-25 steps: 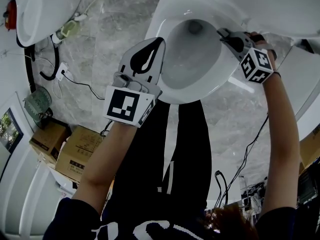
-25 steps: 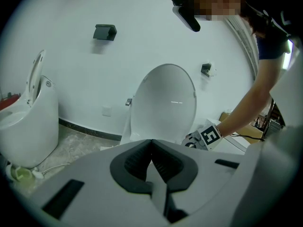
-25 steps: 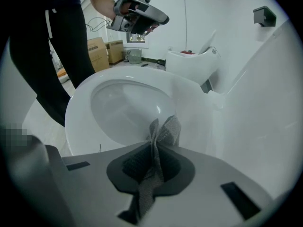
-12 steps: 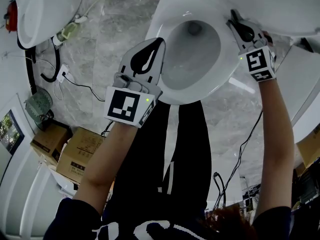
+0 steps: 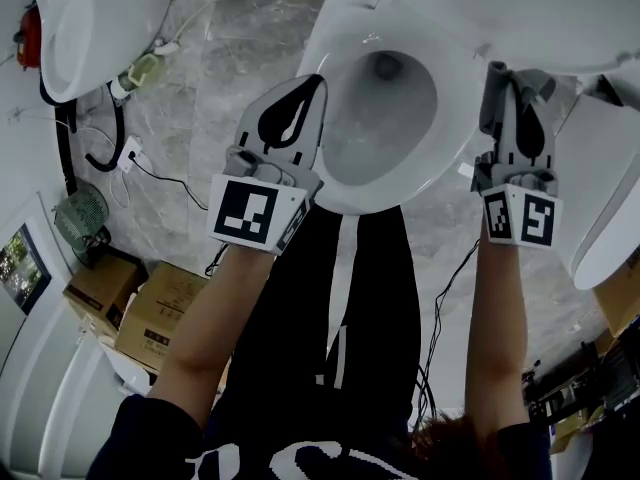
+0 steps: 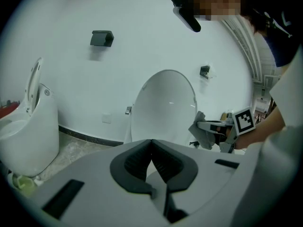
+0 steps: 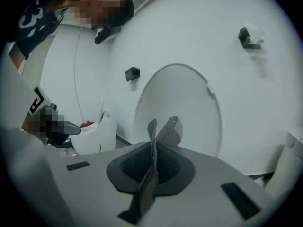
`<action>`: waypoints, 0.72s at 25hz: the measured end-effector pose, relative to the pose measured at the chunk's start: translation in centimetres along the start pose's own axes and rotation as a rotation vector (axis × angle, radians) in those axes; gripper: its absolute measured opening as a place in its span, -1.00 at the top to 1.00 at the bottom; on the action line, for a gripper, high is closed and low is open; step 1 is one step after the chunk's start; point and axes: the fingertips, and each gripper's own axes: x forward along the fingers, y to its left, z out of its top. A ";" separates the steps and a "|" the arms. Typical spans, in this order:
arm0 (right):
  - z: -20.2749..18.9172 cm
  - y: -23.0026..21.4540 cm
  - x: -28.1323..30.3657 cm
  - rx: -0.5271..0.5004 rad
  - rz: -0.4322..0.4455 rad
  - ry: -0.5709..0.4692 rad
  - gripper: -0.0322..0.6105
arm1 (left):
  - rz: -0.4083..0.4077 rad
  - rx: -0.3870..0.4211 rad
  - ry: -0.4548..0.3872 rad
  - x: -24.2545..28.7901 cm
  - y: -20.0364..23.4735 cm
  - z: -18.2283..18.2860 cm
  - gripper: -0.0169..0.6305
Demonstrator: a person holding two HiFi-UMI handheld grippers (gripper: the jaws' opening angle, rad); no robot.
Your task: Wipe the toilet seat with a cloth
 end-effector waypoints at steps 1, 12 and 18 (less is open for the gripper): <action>0.8 0.2 -1.1 0.001 -0.019 -0.017 0.82 | -0.002 0.003 -0.004 -0.1 -0.1 0.3 0.91; 7.0 3.1 -7.8 0.009 -0.117 -0.098 0.83 | -0.020 0.028 -0.014 -1.2 -1.5 1.7 0.91; 8.2 3.3 -9.2 0.074 -0.169 -0.104 0.83 | -0.036 0.042 -0.011 -1.6 -2.3 2.2 0.91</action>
